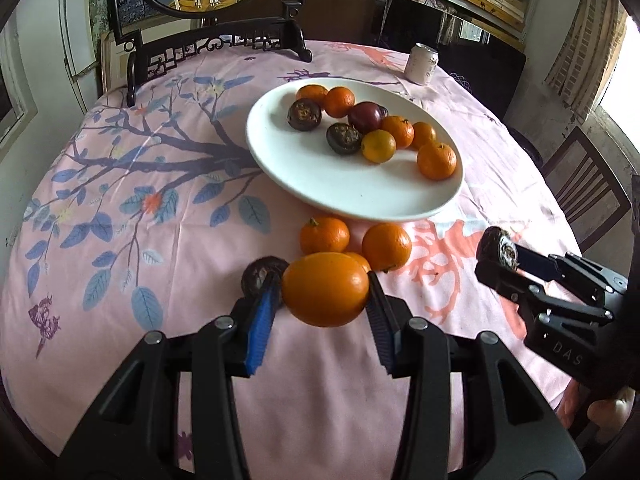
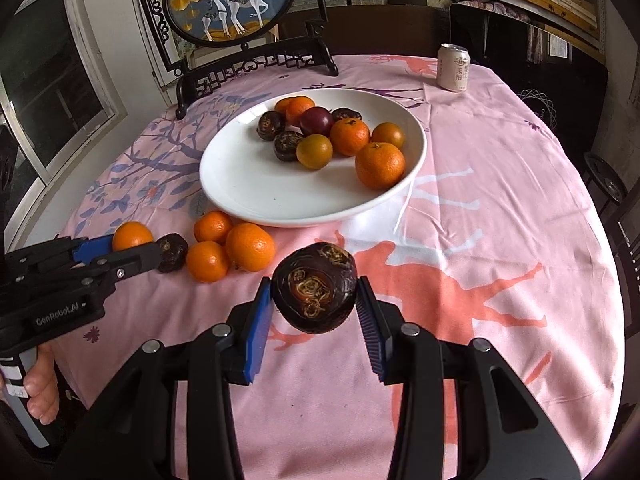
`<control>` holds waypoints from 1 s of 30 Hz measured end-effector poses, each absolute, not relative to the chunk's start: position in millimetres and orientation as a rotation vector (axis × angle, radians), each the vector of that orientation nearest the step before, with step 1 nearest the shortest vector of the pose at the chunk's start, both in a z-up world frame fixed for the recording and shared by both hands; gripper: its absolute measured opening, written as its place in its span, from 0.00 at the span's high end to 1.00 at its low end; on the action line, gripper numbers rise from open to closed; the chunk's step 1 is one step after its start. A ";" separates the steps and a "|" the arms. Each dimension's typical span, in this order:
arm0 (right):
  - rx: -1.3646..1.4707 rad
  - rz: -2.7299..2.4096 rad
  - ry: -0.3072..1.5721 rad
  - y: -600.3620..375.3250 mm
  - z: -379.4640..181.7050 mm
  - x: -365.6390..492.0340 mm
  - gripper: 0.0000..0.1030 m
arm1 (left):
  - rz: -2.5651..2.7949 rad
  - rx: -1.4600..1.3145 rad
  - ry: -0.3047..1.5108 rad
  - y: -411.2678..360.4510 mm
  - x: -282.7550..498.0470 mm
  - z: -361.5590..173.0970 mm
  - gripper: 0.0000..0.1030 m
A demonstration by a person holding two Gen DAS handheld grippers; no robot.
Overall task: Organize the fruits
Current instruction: 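Place both fruits on the white plate and open both grippers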
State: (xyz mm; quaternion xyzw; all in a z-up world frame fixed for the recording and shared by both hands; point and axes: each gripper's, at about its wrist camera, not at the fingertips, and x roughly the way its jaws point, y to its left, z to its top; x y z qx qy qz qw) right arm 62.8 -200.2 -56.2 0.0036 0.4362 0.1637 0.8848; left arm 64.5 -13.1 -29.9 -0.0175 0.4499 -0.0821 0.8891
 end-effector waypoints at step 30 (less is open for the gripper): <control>-0.115 0.374 0.904 -124.3 -52.4 197.2 0.27 | -0.097 -0.043 0.962 -8.5 247.5 -19.1 0.12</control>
